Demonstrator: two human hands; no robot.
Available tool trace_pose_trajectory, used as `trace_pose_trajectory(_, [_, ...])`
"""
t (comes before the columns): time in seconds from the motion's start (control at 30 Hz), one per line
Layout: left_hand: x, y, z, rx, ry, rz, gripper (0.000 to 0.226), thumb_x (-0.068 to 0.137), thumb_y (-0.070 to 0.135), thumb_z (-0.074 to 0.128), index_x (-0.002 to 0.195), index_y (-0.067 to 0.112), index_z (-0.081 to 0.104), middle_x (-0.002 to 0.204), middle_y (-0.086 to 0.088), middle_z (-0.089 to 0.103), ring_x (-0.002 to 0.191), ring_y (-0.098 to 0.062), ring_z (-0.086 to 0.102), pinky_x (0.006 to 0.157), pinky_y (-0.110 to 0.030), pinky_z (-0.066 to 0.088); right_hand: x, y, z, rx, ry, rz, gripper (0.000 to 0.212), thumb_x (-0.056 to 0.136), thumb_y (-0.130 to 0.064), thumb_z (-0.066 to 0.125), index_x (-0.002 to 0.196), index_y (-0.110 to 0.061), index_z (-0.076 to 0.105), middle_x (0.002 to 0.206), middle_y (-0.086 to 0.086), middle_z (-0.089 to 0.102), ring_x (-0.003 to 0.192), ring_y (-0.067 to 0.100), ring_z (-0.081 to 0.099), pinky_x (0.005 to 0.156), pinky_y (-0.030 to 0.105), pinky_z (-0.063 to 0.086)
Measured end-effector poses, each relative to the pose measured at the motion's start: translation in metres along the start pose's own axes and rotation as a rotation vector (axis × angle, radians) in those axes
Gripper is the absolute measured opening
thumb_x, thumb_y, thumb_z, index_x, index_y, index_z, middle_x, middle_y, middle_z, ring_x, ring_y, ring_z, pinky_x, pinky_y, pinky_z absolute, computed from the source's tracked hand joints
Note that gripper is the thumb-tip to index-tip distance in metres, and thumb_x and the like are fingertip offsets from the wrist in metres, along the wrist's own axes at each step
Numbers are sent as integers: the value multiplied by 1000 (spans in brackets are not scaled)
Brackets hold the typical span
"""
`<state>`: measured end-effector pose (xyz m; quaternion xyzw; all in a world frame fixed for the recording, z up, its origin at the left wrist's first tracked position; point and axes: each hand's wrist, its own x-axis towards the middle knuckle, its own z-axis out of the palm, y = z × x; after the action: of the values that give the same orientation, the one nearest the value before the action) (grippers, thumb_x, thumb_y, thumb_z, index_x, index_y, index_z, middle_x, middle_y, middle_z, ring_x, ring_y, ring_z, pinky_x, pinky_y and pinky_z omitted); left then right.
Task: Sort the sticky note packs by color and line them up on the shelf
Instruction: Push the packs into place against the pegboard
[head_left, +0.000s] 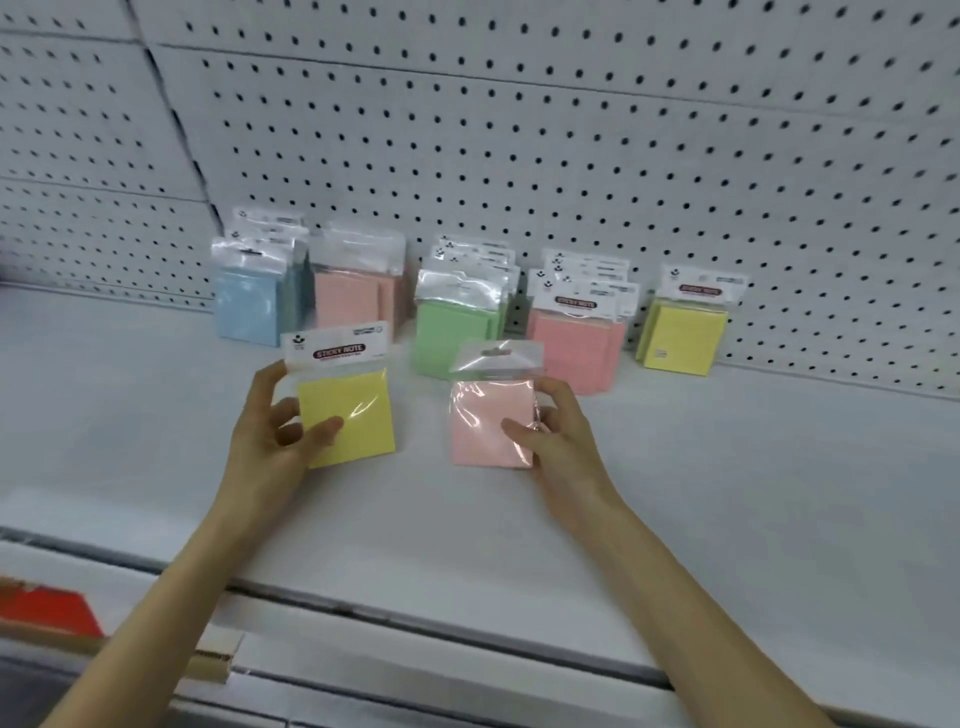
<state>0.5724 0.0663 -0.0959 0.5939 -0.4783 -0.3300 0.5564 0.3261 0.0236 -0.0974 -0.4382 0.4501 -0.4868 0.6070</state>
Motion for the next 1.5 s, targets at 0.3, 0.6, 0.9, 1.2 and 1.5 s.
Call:
trace_pose_trajectory(0.3, [26, -28, -103, -60, 231, -17, 56, 86, -4, 60, 117, 39, 45, 96, -6, 66, 74, -16, 63, 69, -34, 50, 50, 31, 136, -412, 62, -339, 37, 79, -2, 67, 101, -24, 47, 88, -8, 59, 80, 13, 60, 73, 28, 52])
trace_pose_trajectory(0.6, [28, -38, -110, -35, 269, 33, 59, 80, 8, 67, 106, 55, 43, 93, 1, 67, 74, -21, 61, 70, -38, 49, 107, 40, 167, -790, 262, -606, 30, 86, -12, 61, 114, -7, 52, 99, 5, 57, 91, 27, 57, 76, 42, 49])
trace_pose_trajectory(0.9, [29, -42, -113, 14, 270, 23, 58, 86, 2, 63, 115, 48, 42, 94, -4, 67, 74, -23, 62, 69, -39, 49, 118, 29, 172, -822, 343, -577, 61, 87, -6, 58, 139, -13, 28, 121, 13, 53, 111, 30, 52, 91, 46, 46])
trace_pose_trajectory(1.2, [28, -41, -113, 5, 253, 13, 55, 87, 2, 61, 124, 37, 40, 95, -4, 67, 74, -19, 63, 63, -22, 49, 121, 31, 183, -1068, 474, -702, 82, 75, -2, 71, 144, -9, 27, 144, 19, 32, 135, 35, 28, 113, 37, 14])
trace_pose_trajectory(1.5, [28, -41, -113, 4, 256, 16, 55, 87, 2, 61, 128, 32, 41, 94, -2, 67, 66, -7, 63, 63, -21, 50, 140, 4, 166, -1535, 92, -849, 91, 78, -21, 74, 150, -18, 17, 158, 11, 10, 146, 31, 4, 116, 43, 7])
